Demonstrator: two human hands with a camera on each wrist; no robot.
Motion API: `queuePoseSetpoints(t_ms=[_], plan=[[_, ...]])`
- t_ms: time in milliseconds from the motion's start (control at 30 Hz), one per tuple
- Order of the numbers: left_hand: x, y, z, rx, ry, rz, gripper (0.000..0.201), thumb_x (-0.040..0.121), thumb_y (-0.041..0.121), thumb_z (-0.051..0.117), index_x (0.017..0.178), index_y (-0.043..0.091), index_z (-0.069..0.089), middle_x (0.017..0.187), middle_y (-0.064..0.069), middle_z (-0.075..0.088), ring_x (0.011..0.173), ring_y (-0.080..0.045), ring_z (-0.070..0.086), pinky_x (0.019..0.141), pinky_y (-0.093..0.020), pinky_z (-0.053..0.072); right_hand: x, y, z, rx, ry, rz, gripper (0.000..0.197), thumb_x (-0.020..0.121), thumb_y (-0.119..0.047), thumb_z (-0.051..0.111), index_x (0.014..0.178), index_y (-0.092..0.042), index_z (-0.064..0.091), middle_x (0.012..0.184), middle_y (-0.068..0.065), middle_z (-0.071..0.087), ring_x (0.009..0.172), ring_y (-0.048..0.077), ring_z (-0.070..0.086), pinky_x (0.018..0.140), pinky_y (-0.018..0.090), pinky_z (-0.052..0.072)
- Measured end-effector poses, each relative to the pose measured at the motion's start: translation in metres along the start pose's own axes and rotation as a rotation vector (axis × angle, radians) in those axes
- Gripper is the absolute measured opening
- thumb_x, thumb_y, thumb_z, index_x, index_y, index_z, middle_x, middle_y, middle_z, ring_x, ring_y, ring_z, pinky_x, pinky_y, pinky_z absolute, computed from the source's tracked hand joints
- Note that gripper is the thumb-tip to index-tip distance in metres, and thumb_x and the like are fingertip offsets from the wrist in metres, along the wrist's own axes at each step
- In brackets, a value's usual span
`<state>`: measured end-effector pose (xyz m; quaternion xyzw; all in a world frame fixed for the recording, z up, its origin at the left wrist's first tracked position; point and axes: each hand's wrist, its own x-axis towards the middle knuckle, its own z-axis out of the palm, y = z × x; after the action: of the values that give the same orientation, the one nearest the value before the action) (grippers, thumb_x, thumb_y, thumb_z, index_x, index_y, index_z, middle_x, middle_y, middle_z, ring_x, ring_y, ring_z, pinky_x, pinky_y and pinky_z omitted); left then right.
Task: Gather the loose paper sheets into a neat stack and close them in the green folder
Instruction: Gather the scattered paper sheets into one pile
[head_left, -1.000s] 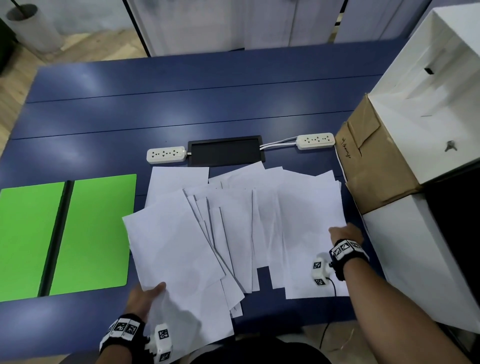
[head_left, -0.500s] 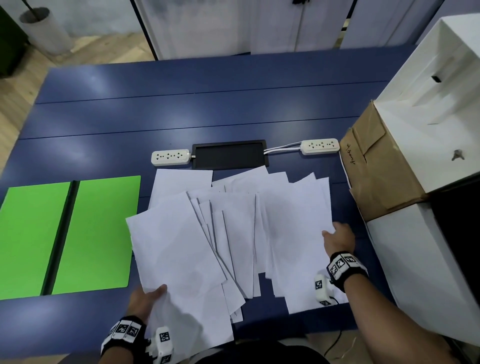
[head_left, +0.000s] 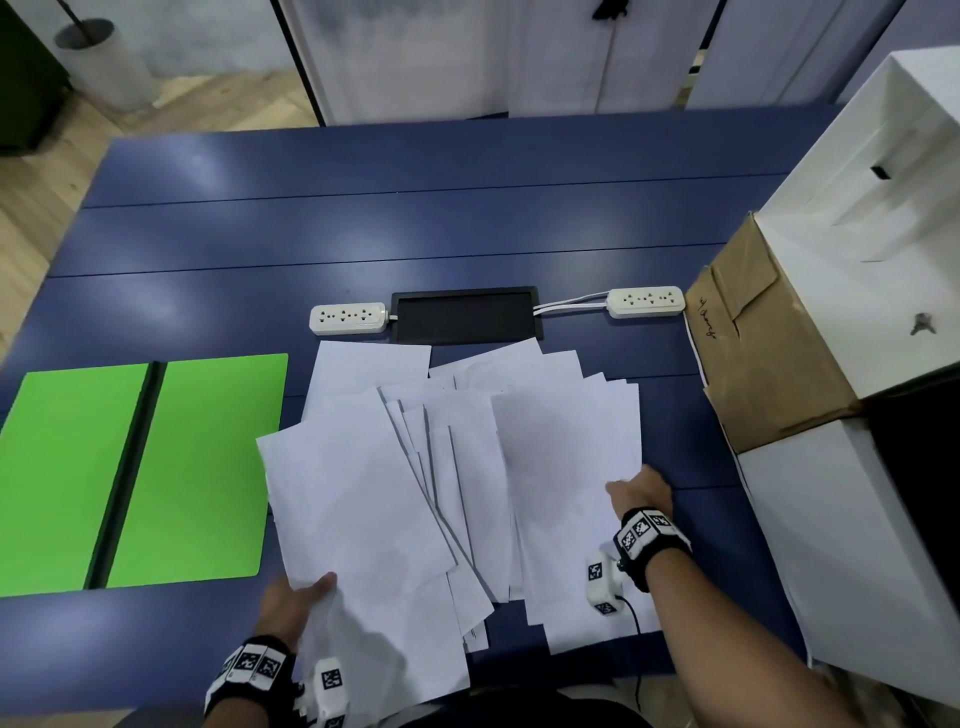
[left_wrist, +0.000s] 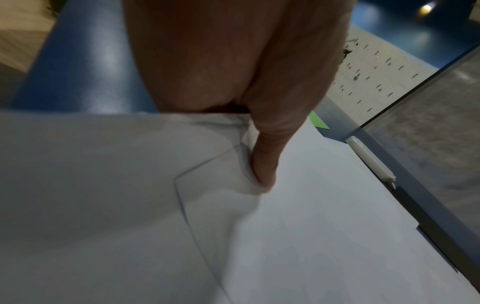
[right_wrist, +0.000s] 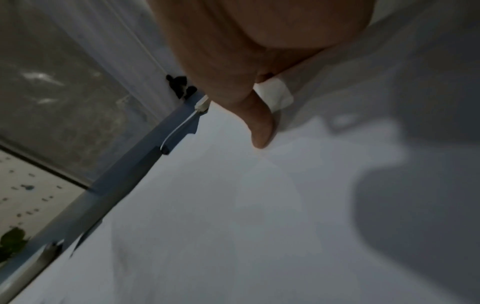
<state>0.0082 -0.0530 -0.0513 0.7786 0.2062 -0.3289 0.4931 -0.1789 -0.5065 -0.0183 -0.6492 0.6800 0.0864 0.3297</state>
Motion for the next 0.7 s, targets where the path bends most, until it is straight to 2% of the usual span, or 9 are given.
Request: queuePoseSetpoints(t_ms=[67,133,200,333,467,533,600,667,700], plan=[[0.000,-0.001,0.001,0.003,0.003,0.000,0.030,0.085,-0.006,0.072,0.114,-0.006,0.065,0.106,-0.029,0.071,0.093,-0.040,0.068,0.091,-0.052,0.054,0.002,-0.004,-0.010,0.067,0.025,-0.038,0.049,0.087,-0.017,0.070,0.131,0.002,0.057,0.134,0.023,0.061,0.122,0.041,0.059,0.098,0.043,0.050],[0.002,-0.002,-0.001,0.001,0.005,-0.006,0.031,0.084,-0.005,0.073,0.115,-0.007,0.066,0.106,-0.030,0.072,0.093,-0.041,0.069,0.089,-0.052,0.054,0.007,-0.013,-0.016,0.116,0.042,-0.093,0.055,0.090,-0.019,0.070,0.138,0.004,0.052,0.142,0.024,0.055,0.132,0.041,0.052,0.107,0.044,0.043],[0.002,-0.002,0.000,0.003,0.007,0.001,0.032,0.084,-0.005,0.073,0.116,-0.007,0.066,0.105,-0.029,0.072,0.092,-0.040,0.069,0.088,-0.051,0.054,0.014,-0.025,-0.014,0.136,0.001,-0.151,0.055,0.089,-0.022,0.071,0.136,0.003,0.055,0.142,0.023,0.054,0.132,0.039,0.051,0.110,0.043,0.042],[0.002,-0.001,0.000,0.019,-0.003,0.013,0.034,0.084,-0.005,0.074,0.117,-0.006,0.066,0.107,-0.028,0.072,0.095,-0.041,0.069,0.089,-0.052,0.054,0.022,-0.050,0.003,0.093,-0.077,-0.208,0.039,0.080,-0.023,0.072,0.115,-0.005,0.066,0.126,0.018,0.063,0.109,0.036,0.065,0.095,0.042,0.055],[0.000,0.001,0.000,0.013,-0.004,-0.005,0.031,0.084,-0.008,0.072,0.115,-0.011,0.065,0.105,-0.032,0.071,0.088,-0.036,0.067,0.085,-0.047,0.054,0.012,-0.074,0.014,0.033,-0.114,-0.164,0.055,0.081,-0.013,0.071,0.131,-0.003,0.049,0.134,0.018,0.057,0.115,0.040,0.062,0.089,0.038,0.054],[0.000,0.001,0.001,0.010,-0.007,-0.002,0.034,0.084,-0.007,0.073,0.117,-0.009,0.065,0.106,-0.031,0.072,0.089,-0.039,0.069,0.085,-0.048,0.055,0.009,-0.078,0.021,0.031,-0.117,-0.116,0.052,0.079,-0.010,0.070,0.125,-0.006,0.047,0.126,0.018,0.062,0.109,0.040,0.065,0.090,0.041,0.054],[0.002,0.000,0.000,0.013,-0.004,0.001,0.036,0.083,-0.007,0.073,0.118,-0.009,0.065,0.106,-0.031,0.072,0.092,-0.041,0.070,0.086,-0.050,0.055,0.008,-0.077,0.026,-0.020,-0.117,-0.087,0.043,0.077,-0.012,0.070,0.116,-0.008,0.051,0.121,0.017,0.066,0.107,0.039,0.066,0.099,0.047,0.050],[0.001,0.000,0.001,0.011,-0.012,-0.001,0.031,0.085,-0.007,0.071,0.116,-0.011,0.065,0.106,-0.033,0.071,0.087,-0.039,0.069,0.083,-0.047,0.054,0.006,-0.075,0.029,-0.047,-0.120,-0.079,0.032,0.076,-0.014,0.071,0.104,-0.011,0.055,0.118,0.015,0.069,0.105,0.036,0.066,0.104,0.047,0.045],[0.001,0.001,0.001,0.006,-0.021,-0.001,0.029,0.086,-0.008,0.070,0.115,-0.012,0.065,0.105,-0.034,0.071,0.085,-0.037,0.068,0.081,-0.045,0.054,0.008,-0.073,0.030,-0.039,-0.138,-0.076,0.029,0.076,-0.014,0.072,0.100,-0.009,0.057,0.116,0.015,0.070,0.102,0.035,0.066,0.102,0.046,0.047]])
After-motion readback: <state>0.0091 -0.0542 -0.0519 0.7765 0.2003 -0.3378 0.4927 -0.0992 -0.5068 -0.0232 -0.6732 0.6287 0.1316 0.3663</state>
